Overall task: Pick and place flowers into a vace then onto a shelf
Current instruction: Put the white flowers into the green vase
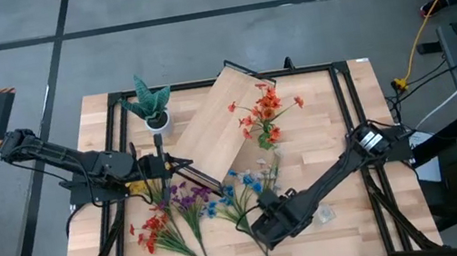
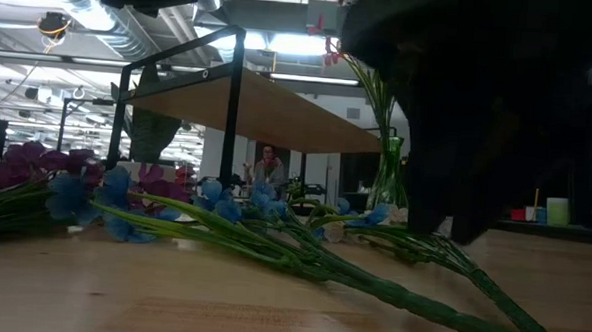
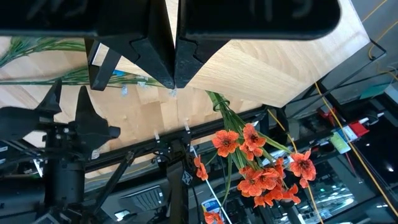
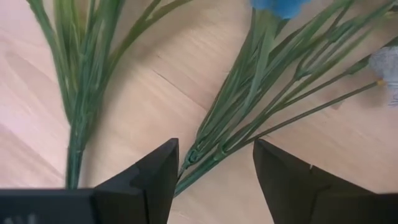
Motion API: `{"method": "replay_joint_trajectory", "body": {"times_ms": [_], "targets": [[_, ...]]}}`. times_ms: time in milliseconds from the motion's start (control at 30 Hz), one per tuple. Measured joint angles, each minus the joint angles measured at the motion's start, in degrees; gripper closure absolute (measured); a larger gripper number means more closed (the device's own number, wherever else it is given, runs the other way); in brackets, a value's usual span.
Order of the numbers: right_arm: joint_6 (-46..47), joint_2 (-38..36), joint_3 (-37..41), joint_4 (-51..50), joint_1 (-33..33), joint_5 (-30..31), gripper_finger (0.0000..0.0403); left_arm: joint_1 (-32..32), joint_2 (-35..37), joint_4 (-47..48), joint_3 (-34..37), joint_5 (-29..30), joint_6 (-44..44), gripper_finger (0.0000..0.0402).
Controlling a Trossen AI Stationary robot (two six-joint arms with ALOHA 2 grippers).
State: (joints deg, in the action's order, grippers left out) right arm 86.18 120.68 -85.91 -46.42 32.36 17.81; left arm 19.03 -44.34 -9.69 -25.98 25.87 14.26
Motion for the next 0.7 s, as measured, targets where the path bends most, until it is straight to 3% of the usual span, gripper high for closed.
{"method": "replay_joint_trajectory", "body": {"times_ms": [467, 700], "targets": [[-2.48, 2.45, -0.2, -0.92, -0.98, -0.36, 0.0199, 0.0, -0.01, 0.0, 0.0, 0.0, 0.0, 0.0398], [-2.48, 2.52, -0.12, -2.6, -1.18, -1.08, 0.028, -0.01, -0.02, 0.0, 0.0, 0.0, 0.0, 0.0398]]}}
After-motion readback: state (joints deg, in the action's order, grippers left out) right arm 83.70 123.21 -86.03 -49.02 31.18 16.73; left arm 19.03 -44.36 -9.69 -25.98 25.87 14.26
